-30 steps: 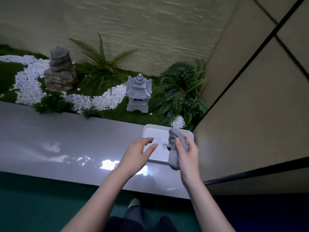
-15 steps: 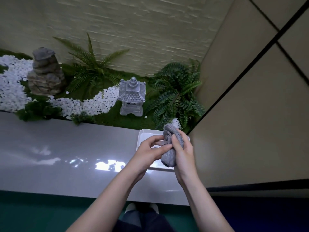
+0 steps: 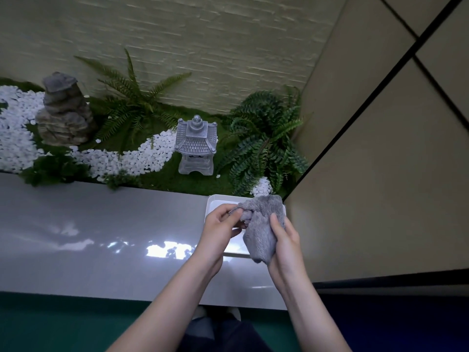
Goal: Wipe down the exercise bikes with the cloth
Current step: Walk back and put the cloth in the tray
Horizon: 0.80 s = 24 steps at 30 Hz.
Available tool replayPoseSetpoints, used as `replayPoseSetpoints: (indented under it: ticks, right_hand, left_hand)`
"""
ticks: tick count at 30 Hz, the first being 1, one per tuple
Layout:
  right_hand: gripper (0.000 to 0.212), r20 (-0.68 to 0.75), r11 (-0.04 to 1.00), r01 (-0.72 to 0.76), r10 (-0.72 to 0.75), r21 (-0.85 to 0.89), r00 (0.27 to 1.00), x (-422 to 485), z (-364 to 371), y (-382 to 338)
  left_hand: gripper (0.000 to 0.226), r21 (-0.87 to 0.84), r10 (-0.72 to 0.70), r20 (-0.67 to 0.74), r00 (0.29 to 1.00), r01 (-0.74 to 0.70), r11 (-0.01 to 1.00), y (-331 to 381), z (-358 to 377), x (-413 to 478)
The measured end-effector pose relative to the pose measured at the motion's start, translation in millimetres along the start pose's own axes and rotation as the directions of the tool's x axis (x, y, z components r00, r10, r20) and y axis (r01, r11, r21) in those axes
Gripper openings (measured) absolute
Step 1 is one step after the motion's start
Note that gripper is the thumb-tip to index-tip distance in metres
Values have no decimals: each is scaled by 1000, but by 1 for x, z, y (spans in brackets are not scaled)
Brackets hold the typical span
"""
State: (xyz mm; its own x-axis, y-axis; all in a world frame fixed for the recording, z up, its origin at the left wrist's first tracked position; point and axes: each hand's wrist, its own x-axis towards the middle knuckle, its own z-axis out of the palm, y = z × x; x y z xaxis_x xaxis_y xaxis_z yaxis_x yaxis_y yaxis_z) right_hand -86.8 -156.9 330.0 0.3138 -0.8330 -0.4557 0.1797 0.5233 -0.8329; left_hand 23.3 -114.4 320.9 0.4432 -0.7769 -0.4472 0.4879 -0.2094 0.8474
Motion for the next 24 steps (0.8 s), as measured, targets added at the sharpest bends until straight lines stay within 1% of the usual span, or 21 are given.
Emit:
replayPoseSetpoints:
  ticks: [2, 4, 5, 7, 10, 11, 13, 14, 16, 18, 22, 24]
  right_hand:
    - [20, 44, 997, -60, 58, 42, 997, -4, -4, -5]
    - [21, 86, 993, -107, 102, 57, 991, -5, -7, -8]
    - [21, 91, 991, -116, 110, 62, 990, -6, -7, -9]
    - [20, 81, 993, -103, 98, 65, 992, -5, -8, -8]
    - [18, 38, 1000, 5, -5, 9, 999, 1, -9, -4]
    - [17, 19, 996, 71, -70, -49, 997, 4, -10, -2]
    - [16, 9, 943, 214, -219, -254, 976, 7, -11, 0]
    - [17, 24, 893, 277, -288, -354, 957, 7, -10, 0]
    - [23, 75, 800, 370, -382, -473, 921, 5, -5, -1]
    - [30, 135, 739, 416, -411, -529, 902, 3, -2, -2]
    - [43, 238, 637, 453, -397, -624, 886, 3, -4, 5]
    - [43, 247, 608, 457, -401, -649, 882, 4, -6, 8]
  left_hand:
    - [9, 3, -1, -46, 999, 2, 1000, 2, 0, 3]
    - [1, 45, 16, -122, 992, -10, 999, 2, 1, 8]
    - [6, 86, 31, -171, 985, -17, 996, 1, 1, 10]
    - [16, 154, 61, -242, 968, -24, 988, -3, 0, 13]
    - [14, 250, 118, -274, 954, -48, 967, -7, 0, 8]
    - [11, 291, 153, -269, 951, -71, 954, -7, 0, 5]
    - [5, 304, 199, -199, 960, -132, 943, -3, 5, -4]
    - [8, 269, 183, -125, 975, -144, 952, 1, 9, -9]
    - [18, 181, 112, 23, 993, -115, 977, 7, 18, -15]
    - [26, 148, 95, 73, 993, -105, 983, 8, 23, -14]
    - [43, 129, 88, 52, 995, -94, 987, 7, 22, -12]
    - [40, 127, 71, 28, 997, -74, 989, 6, 21, -11]
